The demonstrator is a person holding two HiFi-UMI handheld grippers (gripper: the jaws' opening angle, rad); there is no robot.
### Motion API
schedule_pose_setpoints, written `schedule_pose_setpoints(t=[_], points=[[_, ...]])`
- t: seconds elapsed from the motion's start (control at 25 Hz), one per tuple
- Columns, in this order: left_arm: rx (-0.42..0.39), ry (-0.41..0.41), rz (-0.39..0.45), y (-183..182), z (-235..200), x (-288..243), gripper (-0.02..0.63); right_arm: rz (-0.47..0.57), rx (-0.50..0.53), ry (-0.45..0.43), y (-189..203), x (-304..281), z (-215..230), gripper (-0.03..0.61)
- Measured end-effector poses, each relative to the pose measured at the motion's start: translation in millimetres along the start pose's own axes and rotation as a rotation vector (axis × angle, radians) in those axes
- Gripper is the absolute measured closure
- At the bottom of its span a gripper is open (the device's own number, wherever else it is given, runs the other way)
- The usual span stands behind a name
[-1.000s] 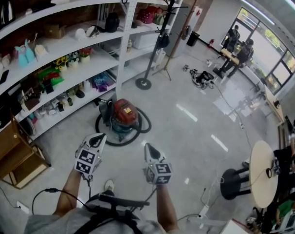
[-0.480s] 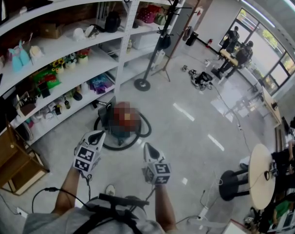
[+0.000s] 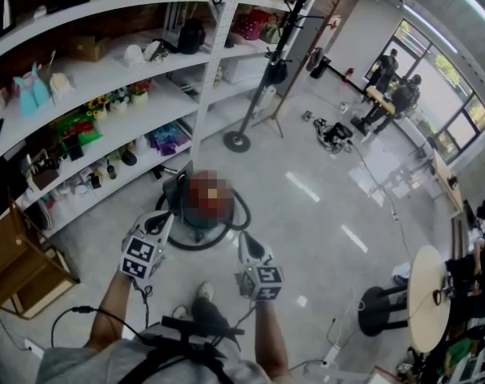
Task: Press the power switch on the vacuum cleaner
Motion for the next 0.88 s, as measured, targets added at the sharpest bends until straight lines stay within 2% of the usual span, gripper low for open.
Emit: schedule_pose_setpoints(t=[0.4, 0.88], points=[[-0.011, -0.029, -0.034, 5, -24, -27, 0.607, 0.001, -0.025, -0.041, 2, -53, 8, 0.566], [-0.003, -0.050, -0.065, -13, -57, -117, 0.607, -0.030, -0.034, -0.059, -20, -140, 72, 0.566]])
Point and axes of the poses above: the fingertips, and each gripper's own axes: x backward along the fingers, z to its right, y out of its underside, the point moved 10 cm from there along x, backward along the fingers, and after that the axes turned 2 degrees about x, right-handed, at the moved point
